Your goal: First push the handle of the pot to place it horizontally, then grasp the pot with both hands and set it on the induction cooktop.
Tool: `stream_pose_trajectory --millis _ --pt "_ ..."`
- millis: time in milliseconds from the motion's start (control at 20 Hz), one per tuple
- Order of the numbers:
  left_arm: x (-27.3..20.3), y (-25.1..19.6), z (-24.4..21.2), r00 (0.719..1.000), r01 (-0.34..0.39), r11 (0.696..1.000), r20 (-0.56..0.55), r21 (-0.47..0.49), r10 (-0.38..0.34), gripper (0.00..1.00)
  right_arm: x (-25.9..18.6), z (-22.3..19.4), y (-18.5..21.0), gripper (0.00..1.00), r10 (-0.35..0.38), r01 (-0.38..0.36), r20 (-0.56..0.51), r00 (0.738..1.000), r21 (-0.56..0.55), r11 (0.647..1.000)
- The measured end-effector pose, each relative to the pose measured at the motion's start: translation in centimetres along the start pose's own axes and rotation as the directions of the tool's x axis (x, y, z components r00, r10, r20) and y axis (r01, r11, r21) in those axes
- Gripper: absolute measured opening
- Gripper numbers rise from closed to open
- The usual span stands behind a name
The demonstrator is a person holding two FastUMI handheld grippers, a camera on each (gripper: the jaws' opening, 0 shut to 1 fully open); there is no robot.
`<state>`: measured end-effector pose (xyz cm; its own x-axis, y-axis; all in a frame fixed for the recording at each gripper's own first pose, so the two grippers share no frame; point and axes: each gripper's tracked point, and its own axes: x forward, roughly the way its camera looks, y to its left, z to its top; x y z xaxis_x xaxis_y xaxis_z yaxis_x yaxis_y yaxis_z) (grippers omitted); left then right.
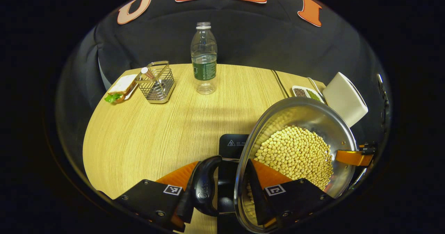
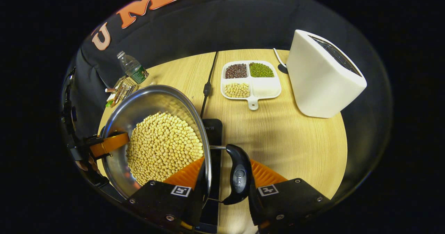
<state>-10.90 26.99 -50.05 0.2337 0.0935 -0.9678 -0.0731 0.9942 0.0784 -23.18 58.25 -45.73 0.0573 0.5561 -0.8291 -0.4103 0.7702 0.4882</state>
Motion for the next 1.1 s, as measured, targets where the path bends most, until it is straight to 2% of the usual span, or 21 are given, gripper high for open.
stream_pose_trajectory --millis 200,350,450,600,700,800,900,1000,1100 --pt "-0.1 0.1 -0.7 1.000 0.017 0.999 -0.023 -0.052 -0.019 0.71 0.1 0.0 -0.1 0.59 0.000 0.000 0.009 1.000 -0.030 1.000" --pt "-0.6 0.2 -0.2 1.000 -0.003 1.000 -0.004 0.024 0.003 0.75 -0.7 0.7 -0.2 0.65 -0.006 0.009 0.050 0.999 -0.056 0.998" --pt "-1.6 0.1 0.2 1.000 0.000 0.998 0.013 0.064 -0.001 0.76 -1.9 1.4 -0.3 0.73 0.008 -0.004 0.093 0.996 -0.042 0.999" --pt "-3.3 0.5 1.1 0.999 0.015 0.998 0.049 0.064 -0.018 0.76 -4.8 2.1 -1.9 0.84 0.025 -0.021 0.131 0.991 -0.029 0.999" --pt "-4.9 1.0 2.5 0.995 0.013 0.996 0.098 0.088 -0.022 0.76 -7.4 3.5 -3.3 0.88 0.015 -0.010 0.197 0.980 -0.025 1.000" --pt "-7.5 1.8 3.2 0.988 0.014 0.994 0.148 0.107 -0.030 0.76 -10.7 5.5 -4.5 0.90 0.000 0.007 0.281 0.960 -0.024 1.000" --pt "-9.8 1.5 6.0 0.975 0.019 0.994 0.219 0.104 -0.042 0.76 -14.8 8.0 -5.1 0.90 -0.004 0.015 0.376 0.927 -0.026 1.000" --pt "-12.9 1.8 9.2 0.950 0.018 0.996 0.310 0.090 -0.046 0.76 -19.5 10.5 -5.4 0.92 -0.007 0.026 0.480 0.877 -0.033 0.999" --pt "-16.6 2.1 13.0 0.909 0.010 0.996 0.414 0.088 -0.046 0.76 -24.9 13.3 -5.3 0.93 -0.007 0.046 0.571 0.821 -0.054 0.997"
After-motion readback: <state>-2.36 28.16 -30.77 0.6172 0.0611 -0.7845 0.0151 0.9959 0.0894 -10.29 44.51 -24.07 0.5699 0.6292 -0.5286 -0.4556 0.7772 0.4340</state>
